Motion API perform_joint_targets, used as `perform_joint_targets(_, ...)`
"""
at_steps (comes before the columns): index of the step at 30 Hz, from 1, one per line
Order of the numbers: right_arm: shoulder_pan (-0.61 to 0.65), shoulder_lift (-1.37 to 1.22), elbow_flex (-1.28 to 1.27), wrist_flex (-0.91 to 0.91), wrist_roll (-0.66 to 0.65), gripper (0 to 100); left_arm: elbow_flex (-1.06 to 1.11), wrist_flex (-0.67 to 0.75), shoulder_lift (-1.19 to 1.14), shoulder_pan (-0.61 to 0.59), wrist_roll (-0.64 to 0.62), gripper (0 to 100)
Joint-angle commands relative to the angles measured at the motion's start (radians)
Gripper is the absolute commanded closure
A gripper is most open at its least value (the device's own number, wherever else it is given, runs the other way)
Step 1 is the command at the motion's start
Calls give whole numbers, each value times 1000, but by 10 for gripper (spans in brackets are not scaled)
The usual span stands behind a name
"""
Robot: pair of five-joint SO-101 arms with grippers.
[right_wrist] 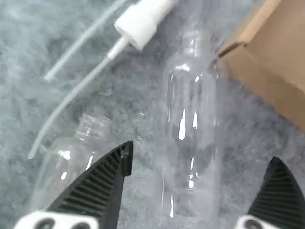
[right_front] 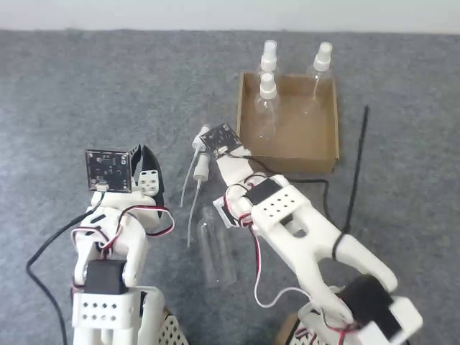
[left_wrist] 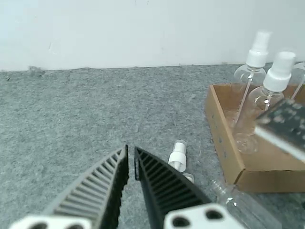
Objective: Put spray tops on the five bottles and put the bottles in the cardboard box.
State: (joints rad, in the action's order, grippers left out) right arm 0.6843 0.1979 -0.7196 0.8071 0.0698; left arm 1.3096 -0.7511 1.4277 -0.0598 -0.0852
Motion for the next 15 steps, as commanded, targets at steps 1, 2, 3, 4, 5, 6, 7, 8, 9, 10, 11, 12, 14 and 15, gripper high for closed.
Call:
perform_joint_targets(1, 2, -42, 26, -24, 17, 634, -4, 6, 20, -6, -11, 988)
perform_joint_targets(2, 2, -45, 31, -24, 17, 636, -4, 6, 20, -6, -11, 988)
perform_joint_targets(3, 2, -48, 32, -24, 17, 650, -4, 6, 20, -6, -11, 988)
perform_joint_targets(4, 2, -50, 32, -27, 17, 675, -4, 6, 20, -6, -11, 988)
perform_joint_targets(5, 2, -51, 32, -31, 17, 708, -4, 6, 20, -6, -11, 988)
perform_joint_targets(6, 2, -53, 32, -33, 17, 745, -4, 6, 20, -6, -11, 988)
perform_joint_targets(7, 2, -53, 32, -33, 17, 781, -4, 6, 20, -6, -11, 988)
perform_joint_targets(8, 2, -51, 32, -28, 17, 816, -4, 6, 20, -6, -11, 988)
perform_joint_targets(9, 1, -48, 32, -25, 17, 849, -4, 6, 20, -6, -11, 988)
perform_joint_targets(10, 1, -47, 31, -24, 17, 881, -4, 6, 20, -6, -11, 988)
perform_joint_targets(11, 1, -47, 31, -22, 17, 910, -4, 6, 20, -6, -11, 988)
perform_joint_targets(12, 1, -47, 28, -21, 15, 936, -4, 6, 20, -6, -11, 988)
perform_joint_targets(14, 1, -45, 31, 16, 11, 977, -4, 6, 18, -6, -11, 988)
perform_joint_targets(15, 1, -44, 40, 51, 9, 993, -4, 6, 17, -6, -11, 988)
